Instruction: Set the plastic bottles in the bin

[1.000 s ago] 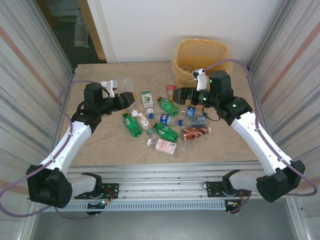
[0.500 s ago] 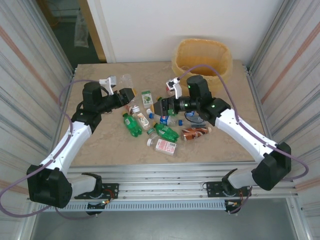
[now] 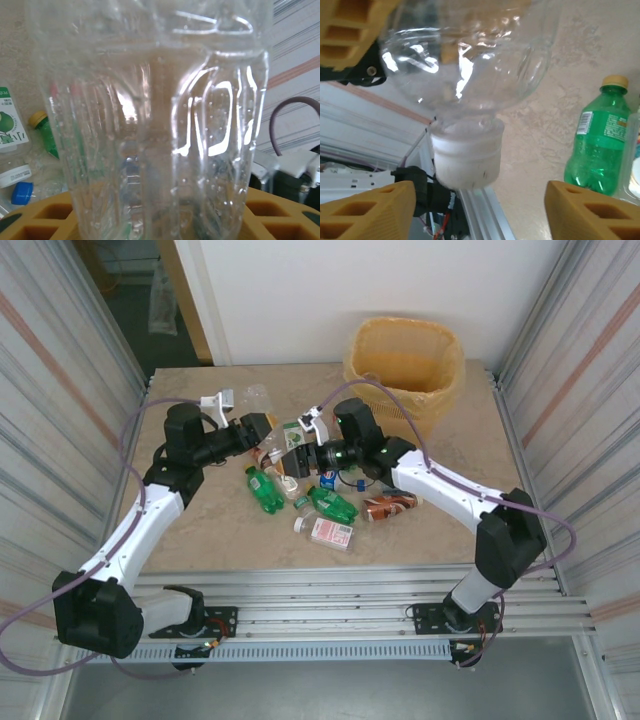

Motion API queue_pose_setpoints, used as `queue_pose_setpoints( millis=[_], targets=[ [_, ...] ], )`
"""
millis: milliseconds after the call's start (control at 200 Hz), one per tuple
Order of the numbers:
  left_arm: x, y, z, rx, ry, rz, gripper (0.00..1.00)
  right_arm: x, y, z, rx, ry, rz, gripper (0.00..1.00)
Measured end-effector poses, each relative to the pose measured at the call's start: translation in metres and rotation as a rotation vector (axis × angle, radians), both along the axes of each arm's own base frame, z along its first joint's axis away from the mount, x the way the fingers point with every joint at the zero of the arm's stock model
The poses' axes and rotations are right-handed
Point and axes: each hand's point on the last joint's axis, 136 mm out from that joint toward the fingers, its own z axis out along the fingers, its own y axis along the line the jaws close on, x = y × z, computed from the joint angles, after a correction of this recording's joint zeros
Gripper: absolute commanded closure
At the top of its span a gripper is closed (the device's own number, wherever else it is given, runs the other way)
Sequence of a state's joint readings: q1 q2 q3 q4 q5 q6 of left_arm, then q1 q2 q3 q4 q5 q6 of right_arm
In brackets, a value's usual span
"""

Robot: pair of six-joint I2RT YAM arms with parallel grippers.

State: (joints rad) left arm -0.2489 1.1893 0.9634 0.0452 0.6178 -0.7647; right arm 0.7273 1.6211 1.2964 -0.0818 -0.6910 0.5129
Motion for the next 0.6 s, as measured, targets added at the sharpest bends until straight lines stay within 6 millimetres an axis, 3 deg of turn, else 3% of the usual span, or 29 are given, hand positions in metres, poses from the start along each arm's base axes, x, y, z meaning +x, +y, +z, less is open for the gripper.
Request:
queue_pose_setpoints(
  millis=[165, 351, 596],
  targets=[
    [-0.002, -0.004, 0.001, -0.013, 0.008, -0.009, 0.58, 0.001, 0.010, 0.004, 0.028, -0.007, 0.024, 0.52],
    [-0.005, -0.008, 0.001, -0.021, 0.017, -0.024, 0.58, 0.007, 0.016, 0.009, 0.052, -0.015, 0.022, 0.59],
    [-0.004, -0.008, 0.003, -0.029, 0.013, -0.019, 0.54, 0.008, 0.019, 0.013, 0.072, -0.011, 0.026, 0.86]
  ],
)
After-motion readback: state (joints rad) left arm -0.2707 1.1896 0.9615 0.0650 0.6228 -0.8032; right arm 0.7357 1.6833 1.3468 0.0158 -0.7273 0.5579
